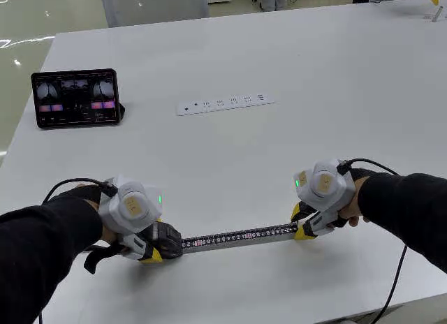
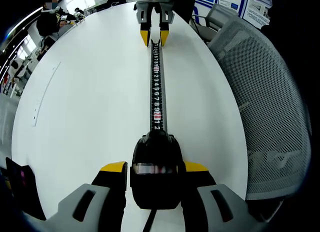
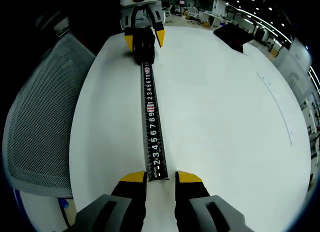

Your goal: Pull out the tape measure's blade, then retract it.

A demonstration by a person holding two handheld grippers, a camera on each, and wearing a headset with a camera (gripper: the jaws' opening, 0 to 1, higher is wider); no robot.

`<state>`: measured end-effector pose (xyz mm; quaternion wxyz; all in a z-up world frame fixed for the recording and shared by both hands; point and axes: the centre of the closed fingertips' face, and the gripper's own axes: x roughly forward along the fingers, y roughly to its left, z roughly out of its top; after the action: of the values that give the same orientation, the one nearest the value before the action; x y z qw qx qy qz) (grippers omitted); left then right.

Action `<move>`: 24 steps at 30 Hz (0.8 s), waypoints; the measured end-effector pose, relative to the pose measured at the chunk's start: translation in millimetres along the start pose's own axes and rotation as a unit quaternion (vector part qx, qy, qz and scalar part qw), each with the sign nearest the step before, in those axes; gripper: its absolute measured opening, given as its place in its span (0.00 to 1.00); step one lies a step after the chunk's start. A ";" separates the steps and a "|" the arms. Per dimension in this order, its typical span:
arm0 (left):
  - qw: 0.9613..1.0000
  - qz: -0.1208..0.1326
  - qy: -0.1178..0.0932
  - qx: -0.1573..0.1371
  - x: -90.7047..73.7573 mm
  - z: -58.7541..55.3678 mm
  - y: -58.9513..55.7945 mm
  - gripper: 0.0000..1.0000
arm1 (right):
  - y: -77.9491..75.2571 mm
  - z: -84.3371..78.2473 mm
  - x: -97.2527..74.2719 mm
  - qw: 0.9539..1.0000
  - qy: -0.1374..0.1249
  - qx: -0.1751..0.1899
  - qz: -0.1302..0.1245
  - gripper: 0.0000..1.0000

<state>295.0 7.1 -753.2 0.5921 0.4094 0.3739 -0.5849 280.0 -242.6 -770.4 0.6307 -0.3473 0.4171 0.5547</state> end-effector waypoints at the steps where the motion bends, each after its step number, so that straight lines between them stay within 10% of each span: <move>1: 1.000 0.000 -0.001 -0.002 -1.5 -0.3 0.6 0.39 | -0.7 0.6 -1.9 1.000 -0.002 0.002 -0.001 0.19; 24: 0.997 -0.006 -0.037 -0.060 -28.5 5.7 -2.7 0.71 | 7.6 3.8 -17.3 1.000 0.011 0.006 -0.001 0.48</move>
<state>291.1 12.9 -724.9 0.6253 0.3487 0.3888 -0.5798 272.3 -245.2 -752.9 0.6283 -0.3504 0.4271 0.5477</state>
